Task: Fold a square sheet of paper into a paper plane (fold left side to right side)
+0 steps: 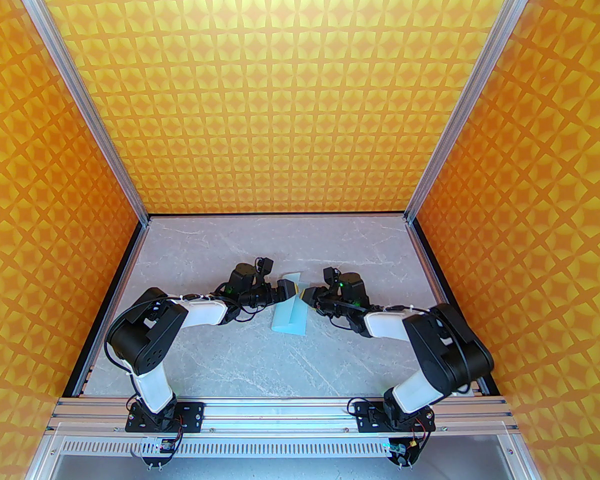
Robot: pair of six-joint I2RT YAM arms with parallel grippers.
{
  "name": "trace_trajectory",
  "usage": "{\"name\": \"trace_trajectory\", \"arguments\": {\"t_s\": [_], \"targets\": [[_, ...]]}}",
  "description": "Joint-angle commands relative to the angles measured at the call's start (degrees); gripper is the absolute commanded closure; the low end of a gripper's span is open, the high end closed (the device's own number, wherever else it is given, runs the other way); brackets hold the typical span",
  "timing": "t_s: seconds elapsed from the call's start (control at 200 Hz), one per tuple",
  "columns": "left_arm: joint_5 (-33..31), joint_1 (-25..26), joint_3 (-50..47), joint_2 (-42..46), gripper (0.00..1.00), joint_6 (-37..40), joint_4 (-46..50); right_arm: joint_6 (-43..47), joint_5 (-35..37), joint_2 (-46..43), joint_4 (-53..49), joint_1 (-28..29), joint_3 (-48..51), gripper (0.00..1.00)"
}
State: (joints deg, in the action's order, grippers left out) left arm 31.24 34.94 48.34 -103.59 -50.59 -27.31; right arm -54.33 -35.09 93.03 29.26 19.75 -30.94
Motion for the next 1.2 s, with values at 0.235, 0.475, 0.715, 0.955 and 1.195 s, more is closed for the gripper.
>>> {"name": "trace_trajectory", "arguments": {"t_s": [0.235,0.475,0.715,0.955,1.195], "targets": [[0.09,0.60,1.83,-1.44,0.01,-0.30,-0.64,-4.00,-3.40,2.87,8.64,-0.15,-1.28,0.67],[0.05,0.82,2.02,-1.61,0.01,-0.30,-0.73,-3.41,-3.66,3.79,7.19,-0.09,-1.61,0.70],[0.13,0.90,2.14,-1.44,0.01,-0.04,-0.25,-3.14,-3.71,5.21,6.80,-0.11,-2.52,0.79],[0.13,0.85,2.24,-0.68,0.01,0.35,0.40,-1.29,-2.58,5.31,3.32,-0.10,-3.47,1.00],[-2.19,0.25,3.38,4.06,0.01,5.64,10.16,3.66,-0.42,3.90,-4.77,-0.55,-4.64,1.00]]}}
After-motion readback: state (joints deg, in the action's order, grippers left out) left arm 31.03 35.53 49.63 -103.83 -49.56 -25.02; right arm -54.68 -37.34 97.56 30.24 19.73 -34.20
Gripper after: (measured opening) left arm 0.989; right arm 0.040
